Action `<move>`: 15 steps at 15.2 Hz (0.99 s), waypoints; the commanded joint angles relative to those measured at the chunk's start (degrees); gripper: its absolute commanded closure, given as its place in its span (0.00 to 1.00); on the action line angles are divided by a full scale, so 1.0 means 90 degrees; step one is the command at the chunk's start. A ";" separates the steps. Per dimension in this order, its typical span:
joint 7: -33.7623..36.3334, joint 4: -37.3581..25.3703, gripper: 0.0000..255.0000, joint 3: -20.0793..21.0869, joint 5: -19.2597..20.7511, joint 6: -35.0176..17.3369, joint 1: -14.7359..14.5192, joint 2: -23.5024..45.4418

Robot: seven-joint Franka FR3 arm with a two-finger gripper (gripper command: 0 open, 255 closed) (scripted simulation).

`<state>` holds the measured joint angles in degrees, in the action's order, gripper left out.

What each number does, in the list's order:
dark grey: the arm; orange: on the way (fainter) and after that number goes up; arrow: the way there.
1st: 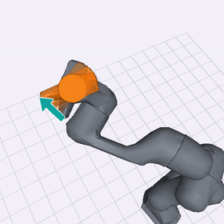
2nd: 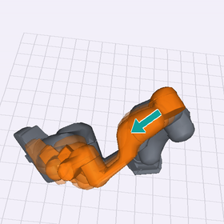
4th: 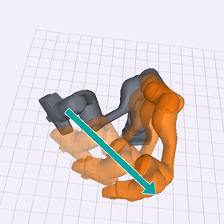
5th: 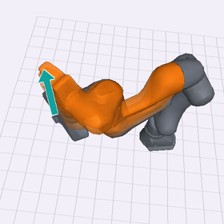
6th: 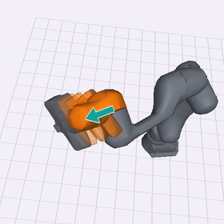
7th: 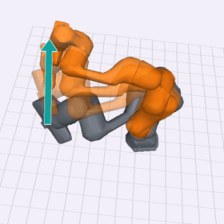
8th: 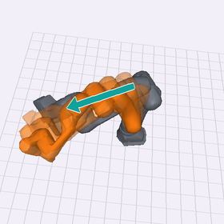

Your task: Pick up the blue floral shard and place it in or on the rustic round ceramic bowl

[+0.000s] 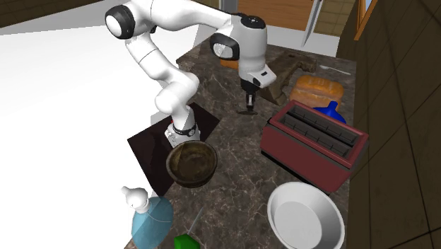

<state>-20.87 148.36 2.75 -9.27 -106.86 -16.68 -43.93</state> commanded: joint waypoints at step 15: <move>-0.0942 0.1311 0.00 -0.0748 0.0668 -0.0233 0.0507 -0.1591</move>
<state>-29.34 159.38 -4.03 -3.20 -107.96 -12.07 -58.40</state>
